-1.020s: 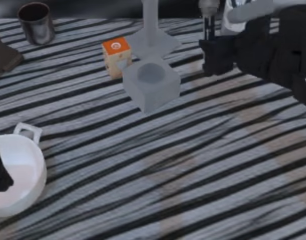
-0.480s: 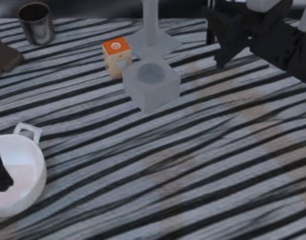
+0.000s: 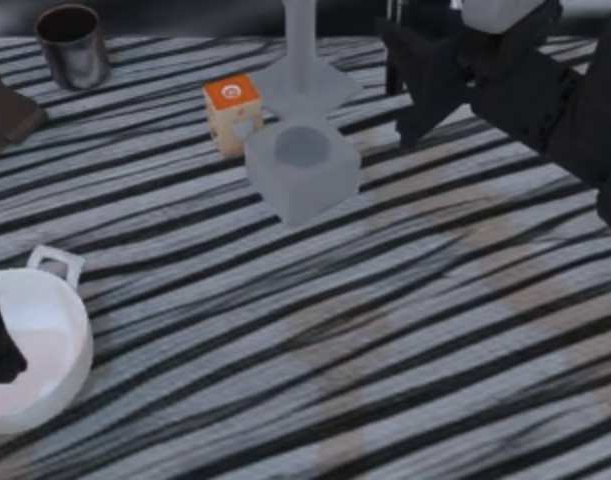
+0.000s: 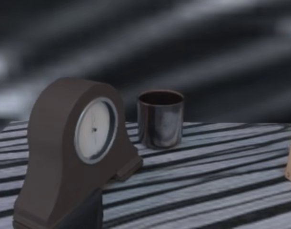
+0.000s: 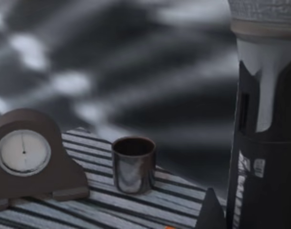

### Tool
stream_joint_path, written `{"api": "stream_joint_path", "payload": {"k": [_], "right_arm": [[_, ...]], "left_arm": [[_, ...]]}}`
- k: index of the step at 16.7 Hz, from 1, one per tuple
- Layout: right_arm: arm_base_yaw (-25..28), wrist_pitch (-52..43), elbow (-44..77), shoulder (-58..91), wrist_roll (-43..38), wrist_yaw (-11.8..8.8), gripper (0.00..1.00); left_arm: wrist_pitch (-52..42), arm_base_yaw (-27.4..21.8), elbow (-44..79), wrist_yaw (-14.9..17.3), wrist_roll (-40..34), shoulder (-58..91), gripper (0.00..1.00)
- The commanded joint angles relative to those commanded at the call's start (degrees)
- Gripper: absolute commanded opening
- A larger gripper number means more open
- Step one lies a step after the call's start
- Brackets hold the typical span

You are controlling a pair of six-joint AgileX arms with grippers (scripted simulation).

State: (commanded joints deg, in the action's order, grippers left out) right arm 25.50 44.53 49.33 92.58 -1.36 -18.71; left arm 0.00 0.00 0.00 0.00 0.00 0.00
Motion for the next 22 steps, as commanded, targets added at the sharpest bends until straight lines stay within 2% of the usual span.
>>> {"api": "stream_joint_path", "payload": {"k": [4,6,18,22], "right_arm": [[7.93,-0.88,-1.77,-3.98,-0.44,7.42,0.0],[10.14,-1.09,-2.26,-5.26,-0.55,9.56,0.0],[10.36,-1.11,-2.31,-5.4,-0.56,9.77,0.0],[10.36,-1.11,-2.31,-5.4,-0.56,9.77,0.0]], "left_arm": [[0.0,0.0,0.0,0.0,0.0,0.0,1.0],[0.0,0.0,0.0,0.0,0.0,0.0,1.0],[0.05,-0.07,0.09,0.04,0.01,0.1,1.0],[2.62,-3.76,5.27,1.95,0.4,6.41,1.0]]}}
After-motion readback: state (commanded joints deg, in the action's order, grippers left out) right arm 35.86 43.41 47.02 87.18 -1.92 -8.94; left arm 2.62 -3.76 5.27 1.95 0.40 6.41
